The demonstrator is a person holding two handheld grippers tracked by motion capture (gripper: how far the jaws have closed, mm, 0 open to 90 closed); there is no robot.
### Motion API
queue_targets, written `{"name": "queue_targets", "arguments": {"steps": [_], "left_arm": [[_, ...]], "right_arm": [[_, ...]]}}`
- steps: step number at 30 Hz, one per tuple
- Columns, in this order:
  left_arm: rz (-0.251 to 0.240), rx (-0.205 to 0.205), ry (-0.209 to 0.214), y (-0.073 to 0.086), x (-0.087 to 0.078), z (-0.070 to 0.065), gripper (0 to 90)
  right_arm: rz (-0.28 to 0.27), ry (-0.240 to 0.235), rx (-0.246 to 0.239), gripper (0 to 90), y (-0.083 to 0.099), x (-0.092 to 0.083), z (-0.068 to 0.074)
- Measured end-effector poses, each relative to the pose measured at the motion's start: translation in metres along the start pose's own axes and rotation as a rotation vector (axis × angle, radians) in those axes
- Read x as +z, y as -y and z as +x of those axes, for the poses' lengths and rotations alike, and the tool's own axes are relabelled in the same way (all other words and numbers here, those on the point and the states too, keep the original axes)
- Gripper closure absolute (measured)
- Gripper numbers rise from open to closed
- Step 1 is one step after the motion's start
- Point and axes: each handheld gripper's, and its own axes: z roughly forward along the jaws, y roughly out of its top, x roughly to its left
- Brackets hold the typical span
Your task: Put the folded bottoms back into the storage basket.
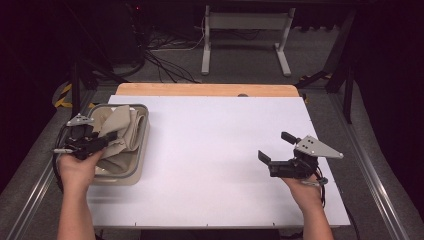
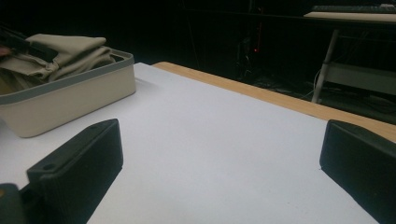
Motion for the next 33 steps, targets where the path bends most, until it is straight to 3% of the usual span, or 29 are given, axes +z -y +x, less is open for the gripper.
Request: {"name": "queue_targets", "arguments": {"steps": [1,3,5,6,9,12,16,21,29,33], "left_arm": [[0.028,-0.009,-0.042,-0.001,0.003,0.000,65.9],[0.051,-0.031,-0.118,-0.003,0.005,0.003,42.7],[0.031,-0.066,-0.179,-0.001,0.002,0.008,25.2],[0.007,-0.073,-0.188,0.000,-0.002,0.010,22.0],[-0.066,-0.097,-0.166,0.002,-0.014,0.017,21.0],[-0.071,-0.094,-0.153,0.002,-0.016,0.019,19.4],[-0.031,-0.055,-0.133,0.000,-0.013,0.014,19.6],[0.007,0.001,-0.157,-0.004,-0.010,0.002,19.9],[0.072,0.042,-0.120,-0.011,-0.003,-0.012,21.4],[0.156,0.086,-0.123,-0.011,0.007,-0.019,25.3]], "right_arm": [[0.004,-0.001,0.003,0.2,0.000,0.000,0.001],[0.004,-0.007,0.000,0.2,0.000,0.001,0.001],[0.006,-0.007,0.001,0.2,0.000,0.000,0.001],[0.006,-0.007,-0.003,0.2,0.000,0.000,0.001],[0.006,-0.004,0.002,0.2,0.000,0.000,0.000],[0.006,-0.005,-0.001,0.2,0.000,0.001,0.001],[0.011,-0.009,-0.007,0.2,0.000,0.002,0.002],[0.013,-0.007,-0.008,0.2,-0.001,0.002,0.002],[0.005,-0.007,-0.010,0.2,-0.002,0.000,0.003],[0.001,-0.007,-0.011,0.2,-0.004,-0.001,0.004]]}}
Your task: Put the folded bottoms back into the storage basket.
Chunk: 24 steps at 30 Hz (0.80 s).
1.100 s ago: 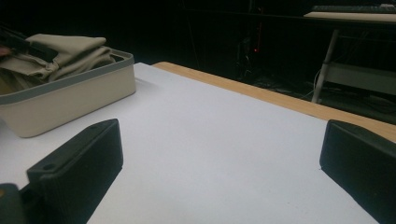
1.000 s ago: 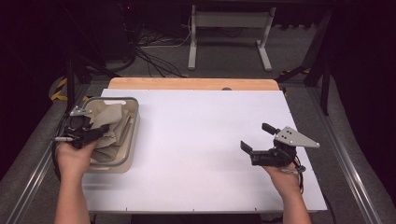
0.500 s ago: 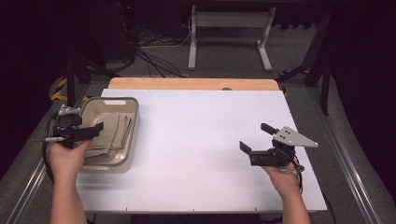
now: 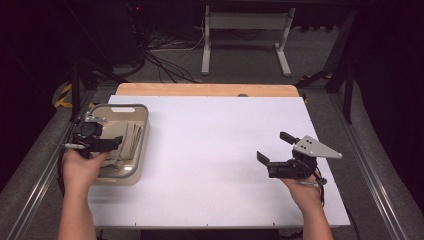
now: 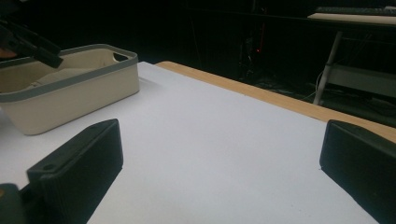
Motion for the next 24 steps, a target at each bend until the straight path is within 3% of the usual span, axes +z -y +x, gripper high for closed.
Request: {"name": "queue_targets", "arguments": {"steps": [4,8,15,19,22,24], "left_arm": [[0.103,0.036,-0.027,0.001,0.011,-0.004,27.4],[0.169,0.093,-0.029,0.001,0.013,-0.007,38.4],[0.255,0.129,-0.030,0.001,0.015,-0.011,40.9],[0.307,0.143,-0.037,0.000,0.018,-0.015,35.7],[0.337,0.145,-0.018,0.000,0.019,-0.017,35.5],[0.368,0.166,-0.038,0.000,0.022,-0.020,35.7]], "right_arm": [[-0.005,0.001,0.003,0.2,-0.001,-0.002,-0.001],[-0.005,0.002,0.003,0.2,-0.001,-0.002,-0.001],[-0.004,0.002,-0.001,0.2,-0.001,-0.001,0.000],[-0.006,0.000,-0.001,0.2,-0.001,-0.001,0.000],[-0.006,-0.001,-0.001,0.2,-0.001,-0.001,0.000],[-0.006,-0.001,-0.002,0.2,-0.001,-0.001,0.000]]}}
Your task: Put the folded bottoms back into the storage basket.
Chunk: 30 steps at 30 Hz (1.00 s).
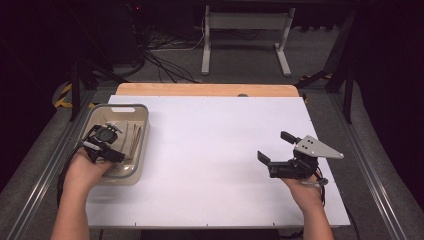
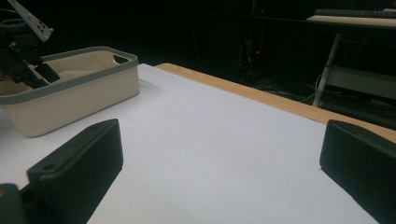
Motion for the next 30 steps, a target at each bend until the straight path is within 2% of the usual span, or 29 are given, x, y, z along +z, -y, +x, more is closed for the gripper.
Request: {"name": "queue_targets", "arguments": {"steps": [5,10,13,14,18,21,23,30], "left_arm": [[0.088,0.045,-0.055,-0.005,0.009,-0.005,37.7],[0.106,0.090,-0.055,-0.008,0.012,-0.009,49.8],[0.111,0.091,-0.054,-0.009,0.011,-0.010,60.4],[0.111,0.084,-0.057,-0.009,0.010,-0.010,64.7],[0.094,0.039,-0.027,-0.007,0.008,-0.005,72.6],[0.089,0.054,-0.036,-0.007,0.005,-0.005,82.6],[0.082,0.054,-0.046,-0.007,0.002,-0.006,83.9],[0.006,0.041,-0.099,-0.005,-0.020,-0.006,84.8]], "right_arm": [[0.001,-0.002,-0.003,0.2,0.000,0.000,0.000],[0.004,-0.001,0.000,0.2,0.000,0.000,0.000],[0.004,-0.003,0.001,0.2,0.000,0.000,0.000],[0.004,-0.003,0.000,0.2,0.000,0.000,0.000],[0.004,-0.005,0.000,0.2,0.000,0.000,0.000],[0.004,-0.005,-0.001,0.2,0.000,0.000,0.001],[0.004,-0.004,-0.002,0.2,0.000,0.000,0.001],[0.004,-0.006,-0.002,0.2,0.000,0.000,0.000]]}}
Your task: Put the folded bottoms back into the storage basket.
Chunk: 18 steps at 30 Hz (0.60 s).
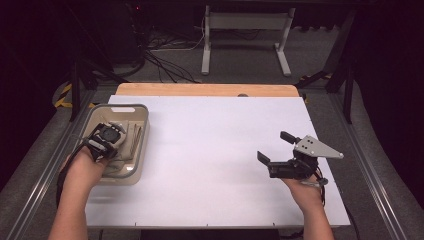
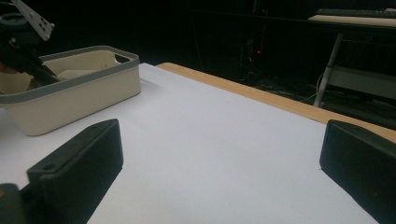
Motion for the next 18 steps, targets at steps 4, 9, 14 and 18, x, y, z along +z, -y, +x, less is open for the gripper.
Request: {"name": "queue_targets", "arguments": {"steps": [4,9,14,18], "left_arm": [[-0.040,-0.008,0.003,0.001,-0.013,0.003,84.7],[-0.067,0.004,0.017,0.000,-0.019,-0.001,84.7],[-0.056,0.034,0.079,-0.003,-0.007,-0.009,84.5],[0.014,0.105,0.122,-0.008,0.014,-0.020,84.3]], "right_arm": [[0.001,-0.001,0.005,0.2,0.000,-0.001,0.000],[-0.002,0.000,-0.002,0.2,0.000,0.000,0.000],[-0.003,0.002,0.002,0.2,-0.001,-0.001,0.000],[-0.001,0.001,0.000,0.2,0.000,0.000,0.000]]}}
